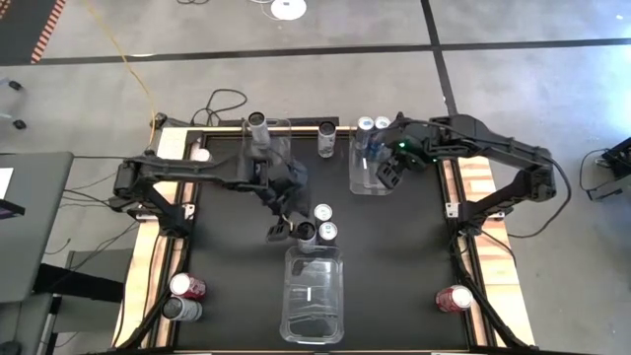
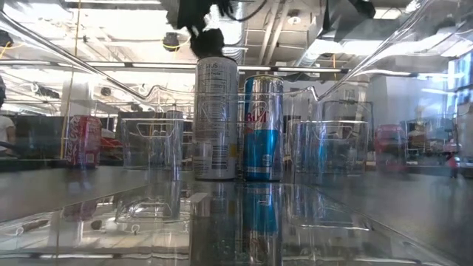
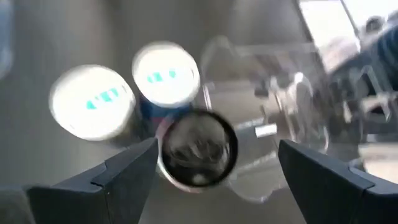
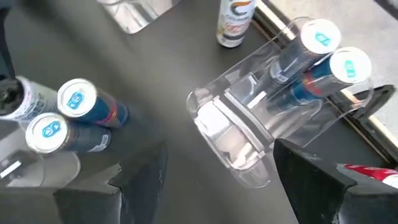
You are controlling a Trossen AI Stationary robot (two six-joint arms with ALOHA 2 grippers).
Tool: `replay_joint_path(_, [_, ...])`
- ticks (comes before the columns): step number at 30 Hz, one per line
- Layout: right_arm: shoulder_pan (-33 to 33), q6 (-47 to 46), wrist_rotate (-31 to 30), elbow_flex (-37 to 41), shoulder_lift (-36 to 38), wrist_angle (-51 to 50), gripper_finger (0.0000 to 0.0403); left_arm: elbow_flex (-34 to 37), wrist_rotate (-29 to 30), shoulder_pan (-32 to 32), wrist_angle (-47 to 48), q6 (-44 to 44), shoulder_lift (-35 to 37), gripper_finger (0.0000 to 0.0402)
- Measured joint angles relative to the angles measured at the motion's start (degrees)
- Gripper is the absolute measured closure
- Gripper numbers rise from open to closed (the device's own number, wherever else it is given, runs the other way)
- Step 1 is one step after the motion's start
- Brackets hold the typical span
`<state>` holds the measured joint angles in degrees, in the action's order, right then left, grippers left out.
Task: Sort soda cans
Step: Put the middle white soda can into the top left transparent bin
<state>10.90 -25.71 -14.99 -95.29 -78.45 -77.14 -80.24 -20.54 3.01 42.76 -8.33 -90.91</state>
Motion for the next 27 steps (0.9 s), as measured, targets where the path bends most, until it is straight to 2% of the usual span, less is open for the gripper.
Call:
replay_joint_path(8, [1.2,-1.3,-0.1,0.0,0.2,0.0,0.0093,3.6,0.5,-1.2,-5.3,0.4,-0.1,0.0072])
replay_joint_path(13, [1.1,-2.4,-0.1,0.0,0.2,0.0,0.0093,3.7,7.2,-1.7,-6.6,-0.8,-0.1,0.0072])
replay_joint_path(17, [1.0,-2.4,-0.1,0.0,0.2,-0.2,0.0093,3.7,9.9,-1.6,-6.6,-0.8,-0.2,0.0072])
replay_joint_path(27, [0.8,-2.3,0.0,0.0,0.2,-0.1,0.0093,3.7,10.2,-3.8,-6.6,-0.9,-0.2,0.0072])
